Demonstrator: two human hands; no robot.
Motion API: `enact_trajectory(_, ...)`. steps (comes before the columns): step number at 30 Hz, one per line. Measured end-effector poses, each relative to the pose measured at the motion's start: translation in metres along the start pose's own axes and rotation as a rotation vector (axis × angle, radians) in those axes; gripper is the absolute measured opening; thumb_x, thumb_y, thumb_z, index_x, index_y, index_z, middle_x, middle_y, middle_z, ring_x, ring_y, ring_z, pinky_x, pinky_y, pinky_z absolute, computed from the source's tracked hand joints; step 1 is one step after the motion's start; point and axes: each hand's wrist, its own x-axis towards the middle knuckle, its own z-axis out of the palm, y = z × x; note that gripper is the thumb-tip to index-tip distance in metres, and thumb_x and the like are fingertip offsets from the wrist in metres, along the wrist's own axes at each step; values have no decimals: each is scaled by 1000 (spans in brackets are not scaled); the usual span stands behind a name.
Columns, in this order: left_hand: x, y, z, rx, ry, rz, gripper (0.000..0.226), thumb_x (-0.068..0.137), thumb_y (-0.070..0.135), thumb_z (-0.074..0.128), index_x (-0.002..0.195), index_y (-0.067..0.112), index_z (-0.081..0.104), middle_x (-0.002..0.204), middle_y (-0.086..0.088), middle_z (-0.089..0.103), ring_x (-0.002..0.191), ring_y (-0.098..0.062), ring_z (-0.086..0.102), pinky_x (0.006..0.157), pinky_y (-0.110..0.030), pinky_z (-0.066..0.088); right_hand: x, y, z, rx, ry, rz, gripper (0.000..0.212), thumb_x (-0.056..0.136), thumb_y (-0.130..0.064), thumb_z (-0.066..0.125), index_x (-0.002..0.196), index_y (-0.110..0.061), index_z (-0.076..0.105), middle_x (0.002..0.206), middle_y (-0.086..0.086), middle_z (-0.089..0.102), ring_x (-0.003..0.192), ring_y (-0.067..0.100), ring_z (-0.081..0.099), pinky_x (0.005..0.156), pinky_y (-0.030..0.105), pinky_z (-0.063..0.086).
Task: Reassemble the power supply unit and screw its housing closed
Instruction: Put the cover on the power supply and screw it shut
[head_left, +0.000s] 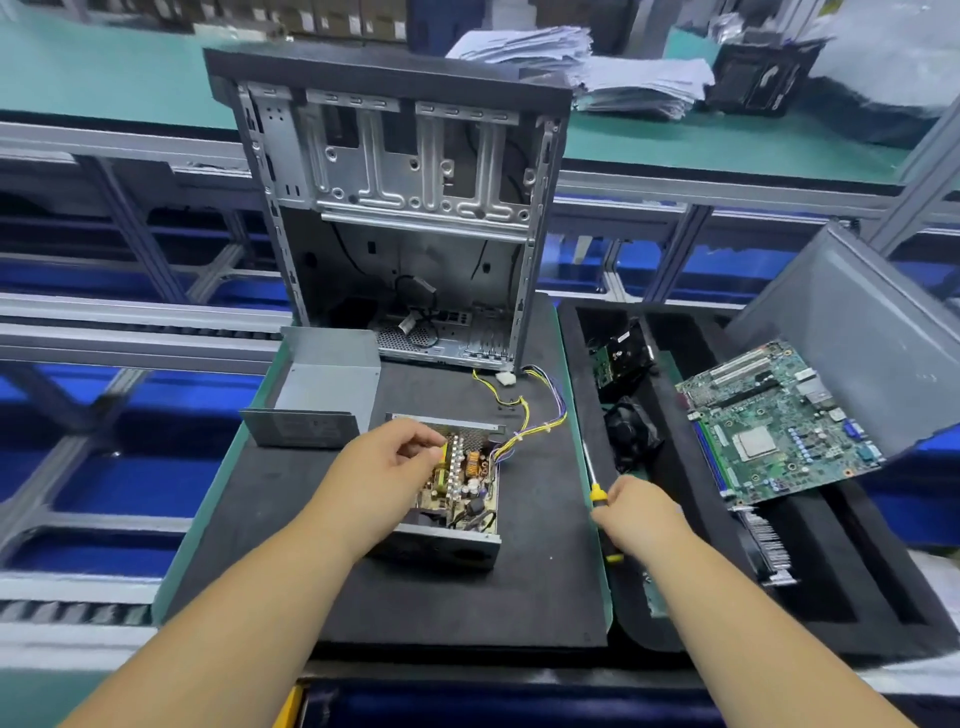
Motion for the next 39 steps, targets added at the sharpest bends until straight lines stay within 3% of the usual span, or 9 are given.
enact_trajectory(5, 3, 8, 15, 31, 34, -23, 21, 91, 25, 63, 88, 45, 69, 90, 5, 69, 82, -12, 66, 74, -23, 54, 10, 6, 4, -78, -83, -6, 12, 82, -25, 59, 90, -20, 53, 77, -2, 61, 77, 20, 55, 62, 33, 25)
enact_trajectory(8, 5, 16, 27, 40, 38, -27, 16, 90, 25, 64, 88, 39, 71, 89, 6, 69, 81, -13, 64, 66, -16, 49, 19, 8, 1, -78, -128, -39, 19, 82, -29, 64, 79, -19, 48, 66, -3, 54, 67, 18, 52, 50, 28, 24)
enact_trajectory(13, 6, 26, 42, 52, 41, -23, 19, 90, 23, 65, 87, 40, 71, 86, 11, 68, 71, -8, 59, 66, -16, 47, 34, 10, -2, -130, -207, -116, 34, 83, -38, 68, 70, -18, 44, 69, 2, 58, 73, 24, 56, 49, 26, 32)
enact_trajectory(18, 3, 35, 47, 69, 80, -27, 20, 90, 23, 64, 86, 41, 71, 86, 14, 68, 66, 0, 55, 64, -11, 43, 43, 14, -10, -106, -230, -153, 32, 85, -38, 63, 69, -18, 44, 58, 0, 58, 53, 17, 55, 48, 27, 33)
enact_trajectory(24, -7, 46, 46, 87, 147, -35, 16, 91, 23, 64, 87, 37, 72, 85, 11, 68, 74, -7, 60, 63, -9, 44, 56, 13, -28, -26, -166, -211, 26, 82, -28, 58, 66, -17, 40, 63, 2, 46, 63, 27, 44, 48, 28, 28)
enact_trajectory(30, -15, 42, 27, 90, 232, -76, 17, 91, 21, 65, 88, 36, 72, 86, 10, 68, 76, -5, 61, 66, -19, 47, 63, -11, -39, 347, -114, -260, 22, 88, -26, 58, 70, -15, 51, 65, 4, 57, 60, 21, 47, 58, 29, 37)
enact_trajectory(35, -15, 33, 2, 100, 292, -95, 17, 91, 21, 64, 88, 35, 72, 88, 7, 70, 81, -7, 63, 69, -16, 47, 73, -43, -29, 768, -223, -90, 21, 90, -15, 59, 70, -14, 53, 65, 3, 51, 52, 16, 42, 52, 26, 34)
enact_trajectory(37, -14, 28, -7, 105, 294, -107, 16, 92, 23, 63, 89, 36, 72, 89, 8, 69, 83, -7, 63, 70, -16, 46, 79, -53, -24, 903, -241, 16, 12, 89, -16, 64, 81, -10, 57, 65, 5, 45, 53, 17, 40, 52, 27, 34)
enact_trajectory(39, -12, 20, -17, 98, 289, -115, 16, 92, 23, 63, 90, 35, 72, 92, 8, 69, 86, -8, 63, 74, -19, 48, 84, -63, -17, 999, -234, 107, 23, 87, -19, 71, 99, -2, 61, 72, 8, 48, 64, 23, 53, 67, 33, 50)
